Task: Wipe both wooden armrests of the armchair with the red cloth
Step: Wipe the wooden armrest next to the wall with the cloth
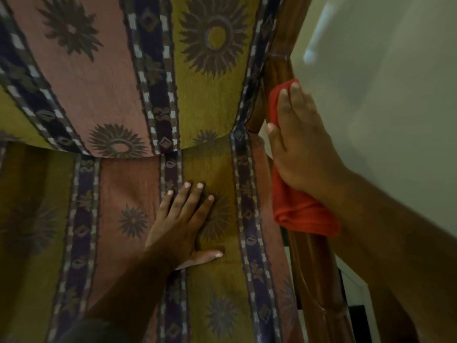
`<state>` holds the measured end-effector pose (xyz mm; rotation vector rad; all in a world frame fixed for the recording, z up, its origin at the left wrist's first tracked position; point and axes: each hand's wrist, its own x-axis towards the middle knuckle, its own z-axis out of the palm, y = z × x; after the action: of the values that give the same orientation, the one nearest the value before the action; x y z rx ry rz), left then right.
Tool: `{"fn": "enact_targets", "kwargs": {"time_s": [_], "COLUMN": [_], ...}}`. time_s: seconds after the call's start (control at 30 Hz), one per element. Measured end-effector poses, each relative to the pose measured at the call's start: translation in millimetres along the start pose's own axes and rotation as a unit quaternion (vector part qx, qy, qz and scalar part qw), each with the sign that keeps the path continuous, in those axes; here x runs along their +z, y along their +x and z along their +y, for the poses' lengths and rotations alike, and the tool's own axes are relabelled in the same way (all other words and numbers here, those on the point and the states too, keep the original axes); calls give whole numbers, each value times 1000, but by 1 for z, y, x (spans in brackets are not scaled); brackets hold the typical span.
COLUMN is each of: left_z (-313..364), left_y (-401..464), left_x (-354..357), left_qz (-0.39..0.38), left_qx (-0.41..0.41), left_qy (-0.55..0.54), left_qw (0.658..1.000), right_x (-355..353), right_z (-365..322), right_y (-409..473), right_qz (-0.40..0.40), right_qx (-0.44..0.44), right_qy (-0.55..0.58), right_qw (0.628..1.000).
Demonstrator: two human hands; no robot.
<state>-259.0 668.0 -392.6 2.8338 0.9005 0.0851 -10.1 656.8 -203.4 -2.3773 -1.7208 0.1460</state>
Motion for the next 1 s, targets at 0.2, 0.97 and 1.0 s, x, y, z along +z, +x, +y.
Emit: {"fn": "enact_targets", "kwargs": {"time_s": [0.2, 0.97, 1.0], "left_z": [-2, 3, 3], "left_y": [-2, -1, -2], "left_x": [4, -4, -4], "left_qz": [14, 36, 38], "left_qx": [8, -16, -18], "left_qy": [14, 30, 31], "left_qw": [1000, 999, 999], "right_x": [-2, -1, 0], "right_z": [-1, -11, -11], "right_y": [69, -82, -94], "right_qz": [16, -24, -24], "right_qx": [11, 9, 8], "right_qy": [-18, -8, -5], "right_qw": [1000, 1000, 1000]}}
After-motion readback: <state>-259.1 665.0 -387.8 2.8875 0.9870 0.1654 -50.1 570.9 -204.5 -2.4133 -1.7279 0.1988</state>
